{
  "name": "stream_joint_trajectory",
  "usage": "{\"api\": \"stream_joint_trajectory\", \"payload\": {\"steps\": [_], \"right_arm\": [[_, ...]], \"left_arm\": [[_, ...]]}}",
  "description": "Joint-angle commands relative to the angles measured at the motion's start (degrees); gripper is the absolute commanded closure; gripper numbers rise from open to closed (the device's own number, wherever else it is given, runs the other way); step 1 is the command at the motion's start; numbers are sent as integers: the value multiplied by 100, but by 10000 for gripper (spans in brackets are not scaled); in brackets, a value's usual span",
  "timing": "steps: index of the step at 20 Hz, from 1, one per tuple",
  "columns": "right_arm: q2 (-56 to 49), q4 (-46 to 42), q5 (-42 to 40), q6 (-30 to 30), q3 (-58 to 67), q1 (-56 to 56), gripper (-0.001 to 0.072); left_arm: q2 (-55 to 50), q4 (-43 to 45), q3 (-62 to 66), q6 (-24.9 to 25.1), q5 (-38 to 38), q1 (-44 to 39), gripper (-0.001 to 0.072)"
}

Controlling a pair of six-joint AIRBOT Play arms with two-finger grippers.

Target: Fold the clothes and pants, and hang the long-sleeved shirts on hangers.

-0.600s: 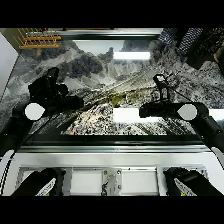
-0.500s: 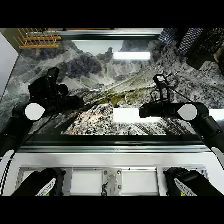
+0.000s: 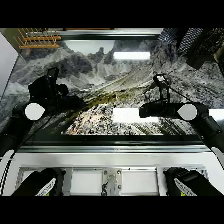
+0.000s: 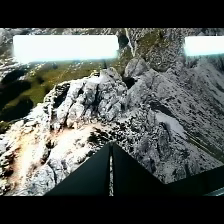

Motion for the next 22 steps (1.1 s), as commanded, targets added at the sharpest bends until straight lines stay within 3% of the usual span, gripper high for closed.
{"api": "stream_joint_trajectory", "payload": {"steps": [1,3,4,5,6,8,12,16,22], "right_arm": [[-4,2,0,2,-2,4,693],[-4,2,2,2,-2,4,693],[-4,2,2,2,-2,4,693],[-4,2,2,2,-2,4,693],[-4,2,0,2,-2,4,693],[-4,2,2,2,-2,4,693],[-4,2,2,2,-2,4,693],[-4,0,0,2,-2,4,693],[-4,2,0,2,-2,4,693]], "left_arm": [[4,57,2,11,146,46,702],[4,50,9,450,470,302,700],[-2,50,72,769,503,481,636],[-17,52,184,1038,518,682,303],[-74,57,315,1263,590,885,29],[-457,94,815,1683,452,1449,-4],[-1987,1340,2149,1720,-481,2194,-3],[-3462,2048,2914,1705,-859,2282,-3],[-4616,2041,3274,1561,-1650,2282,-3]]}}
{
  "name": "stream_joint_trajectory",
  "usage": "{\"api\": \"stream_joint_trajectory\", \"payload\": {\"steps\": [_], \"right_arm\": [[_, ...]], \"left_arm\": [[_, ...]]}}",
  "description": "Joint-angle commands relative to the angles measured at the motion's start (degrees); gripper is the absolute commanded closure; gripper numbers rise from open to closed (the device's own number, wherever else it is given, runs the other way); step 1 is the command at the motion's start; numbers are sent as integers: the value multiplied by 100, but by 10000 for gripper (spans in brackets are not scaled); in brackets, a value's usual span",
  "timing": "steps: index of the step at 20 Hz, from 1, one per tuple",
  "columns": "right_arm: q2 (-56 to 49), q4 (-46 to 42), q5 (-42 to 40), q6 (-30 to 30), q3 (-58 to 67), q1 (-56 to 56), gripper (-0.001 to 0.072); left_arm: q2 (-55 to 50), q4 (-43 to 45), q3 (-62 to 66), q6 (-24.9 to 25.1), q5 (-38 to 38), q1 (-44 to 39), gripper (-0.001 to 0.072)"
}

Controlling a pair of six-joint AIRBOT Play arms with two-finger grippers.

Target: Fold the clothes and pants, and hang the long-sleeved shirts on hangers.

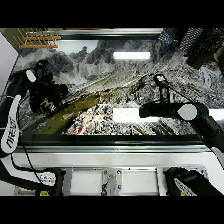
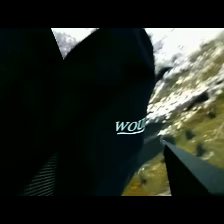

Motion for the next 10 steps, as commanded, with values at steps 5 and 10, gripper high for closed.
{"api": "stream_joint_trajectory", "payload": {"steps": [5,10], "right_arm": [[-4,2,0,2,-2,4,693],[-15,315,186,44,-2,4,693]], "left_arm": [[-413,-275,170,-529,-1023,15,702],[671,-1349,170,-492,-1174,-643,703]]}}
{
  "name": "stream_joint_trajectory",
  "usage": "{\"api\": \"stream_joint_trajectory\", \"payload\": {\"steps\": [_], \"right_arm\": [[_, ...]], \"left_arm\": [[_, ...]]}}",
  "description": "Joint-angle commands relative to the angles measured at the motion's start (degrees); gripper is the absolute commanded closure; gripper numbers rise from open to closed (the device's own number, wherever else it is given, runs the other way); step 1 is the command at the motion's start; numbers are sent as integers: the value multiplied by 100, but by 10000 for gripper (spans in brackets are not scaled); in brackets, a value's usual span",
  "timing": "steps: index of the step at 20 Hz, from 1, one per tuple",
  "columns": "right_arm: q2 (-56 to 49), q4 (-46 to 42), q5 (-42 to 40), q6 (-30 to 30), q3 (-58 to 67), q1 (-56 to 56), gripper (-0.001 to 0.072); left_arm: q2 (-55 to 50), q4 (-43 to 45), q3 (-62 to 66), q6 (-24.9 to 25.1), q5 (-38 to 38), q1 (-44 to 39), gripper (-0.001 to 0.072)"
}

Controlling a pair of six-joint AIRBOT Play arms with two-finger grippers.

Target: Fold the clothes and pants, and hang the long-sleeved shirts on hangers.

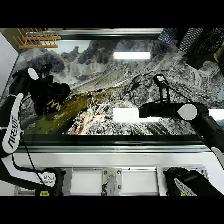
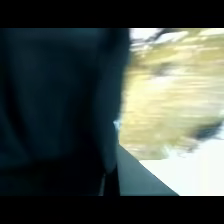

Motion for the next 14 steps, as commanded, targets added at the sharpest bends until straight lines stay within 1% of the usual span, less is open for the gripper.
{"api": "stream_joint_trajectory", "payload": {"steps": [1,3,5,7,10,11,12,13,14], "right_arm": [[-4,232,254,37,-2,4,693],[28,131,348,9,4,-39,694],[208,-402,345,24,87,-332,695],[490,-828,343,282,203,-844,695],[942,-918,328,343,227,-1716,695],[1060,-916,326,343,227,-1971,695],[1152,-916,330,343,227,-2194,695],[1220,-916,352,343,227,-2376,694],[1266,-914,374,343,227,-2538,693]], "left_arm": [[767,-726,7,-17,-256,-667,702],[1222,-946,7,-24,-396,-1412,702],[1550,-1040,7,-55,-358,-2295,702],[1685,-1034,7,-66,-136,-3217,702],[1515,-992,7,-66,479,-4402,702],[1384,-925,7,-63,734,-4682,618],[1259,-682,7,-74,970,-4859,217],[1178,-343,9,-264,1123,-4905,27],[1139,118,7,-592,1161,-4830,28]]}}
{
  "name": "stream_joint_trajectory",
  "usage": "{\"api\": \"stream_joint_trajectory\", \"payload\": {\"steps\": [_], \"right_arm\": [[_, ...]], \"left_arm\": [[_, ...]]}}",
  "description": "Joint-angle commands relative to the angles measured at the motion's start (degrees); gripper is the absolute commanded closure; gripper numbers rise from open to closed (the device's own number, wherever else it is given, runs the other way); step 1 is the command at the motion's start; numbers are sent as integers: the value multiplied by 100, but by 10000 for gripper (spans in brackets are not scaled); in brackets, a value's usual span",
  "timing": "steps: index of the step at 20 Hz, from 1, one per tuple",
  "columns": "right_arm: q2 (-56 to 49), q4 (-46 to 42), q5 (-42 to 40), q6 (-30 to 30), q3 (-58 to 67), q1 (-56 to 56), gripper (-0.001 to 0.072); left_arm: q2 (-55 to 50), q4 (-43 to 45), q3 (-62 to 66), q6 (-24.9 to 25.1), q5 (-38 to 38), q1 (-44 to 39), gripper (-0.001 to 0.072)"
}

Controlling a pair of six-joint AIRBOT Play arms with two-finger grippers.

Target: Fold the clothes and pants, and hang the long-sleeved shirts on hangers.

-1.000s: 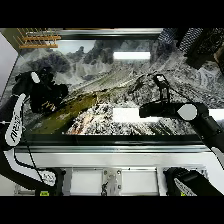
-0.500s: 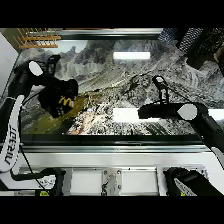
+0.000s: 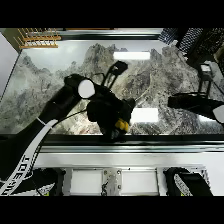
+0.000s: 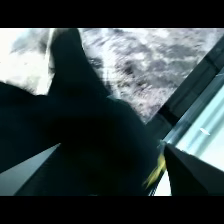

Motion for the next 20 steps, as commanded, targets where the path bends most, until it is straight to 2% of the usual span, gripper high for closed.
{"api": "stream_joint_trajectory", "payload": {"steps": [1,2,5,8,9,12,17,18,20], "right_arm": [[258,-83,92,42,13,-678,693],[264,-83,164,42,9,-745,693],[256,-50,424,42,-9,-741,692],[166,-39,492,42,-28,-741,692],[127,-37,549,42,-39,-741,692],[-63,72,597,39,-42,-741,692],[-459,494,634,37,-127,-734,692],[-566,577,651,37,-157,-699,692],[-844,614,664,-11,-245,-470,686]], "left_arm": [[-181,1244,4,-839,468,-190,28],[-192,1486,-2,-1099,393,138,28],[-221,1305,-350,-1158,507,1379,28],[-673,144,-831,-1088,424,2531,28],[-874,-365,-997,-890,435,2782,28],[-1591,-1613,-1215,-247,433,3119,28],[-2306,-1858,-723,-181,225,2806,29],[-2380,-1858,-610,-184,197,2739,95],[-2492,-1849,-437,-181,173,2634,451]]}}
